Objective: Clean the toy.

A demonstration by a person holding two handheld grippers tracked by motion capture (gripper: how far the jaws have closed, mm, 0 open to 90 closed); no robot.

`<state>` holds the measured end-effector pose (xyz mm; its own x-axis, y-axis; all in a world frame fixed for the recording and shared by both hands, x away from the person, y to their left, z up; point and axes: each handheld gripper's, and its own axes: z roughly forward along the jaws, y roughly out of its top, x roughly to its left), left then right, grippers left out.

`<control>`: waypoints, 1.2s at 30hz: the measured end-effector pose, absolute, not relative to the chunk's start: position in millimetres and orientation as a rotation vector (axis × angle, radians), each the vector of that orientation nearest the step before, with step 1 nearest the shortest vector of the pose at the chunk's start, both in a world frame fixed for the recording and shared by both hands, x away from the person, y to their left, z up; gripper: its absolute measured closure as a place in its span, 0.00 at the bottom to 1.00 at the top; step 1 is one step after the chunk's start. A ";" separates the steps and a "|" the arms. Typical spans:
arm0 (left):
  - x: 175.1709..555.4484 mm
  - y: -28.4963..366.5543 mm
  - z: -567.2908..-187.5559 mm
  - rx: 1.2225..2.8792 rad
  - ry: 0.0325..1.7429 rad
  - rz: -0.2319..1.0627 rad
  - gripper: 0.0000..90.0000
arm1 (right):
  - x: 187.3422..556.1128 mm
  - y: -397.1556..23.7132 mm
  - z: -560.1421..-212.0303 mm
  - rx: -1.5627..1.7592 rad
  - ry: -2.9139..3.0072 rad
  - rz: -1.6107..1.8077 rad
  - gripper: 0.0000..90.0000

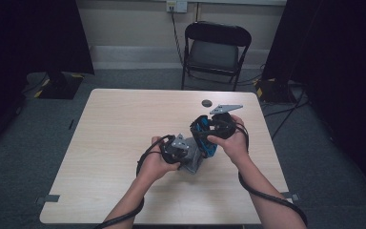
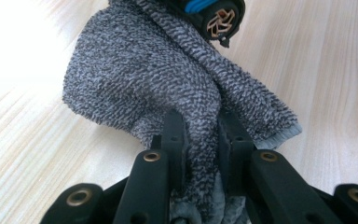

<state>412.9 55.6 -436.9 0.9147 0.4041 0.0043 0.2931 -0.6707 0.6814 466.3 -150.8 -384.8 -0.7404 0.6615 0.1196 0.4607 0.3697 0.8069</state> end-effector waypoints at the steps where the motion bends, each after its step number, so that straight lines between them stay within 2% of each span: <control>1: 412.5 55.6 -437.3 2.350 0.494 0.199 0.84 | 466.4 -151.3 -384.9 0.999 2.408 1.305 0.28; 36: 393.9 36.6 -452.2 2.371 0.424 0.122 0.84 | 475.1 -177.4 -382.3 1.101 2.325 1.338 0.28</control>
<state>393.9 36.6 -452.2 0.9416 0.3354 -0.0301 0.2677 -0.6911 0.6713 475.1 -177.4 -382.3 -0.6866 0.7107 0.1532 0.4895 0.2961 0.8202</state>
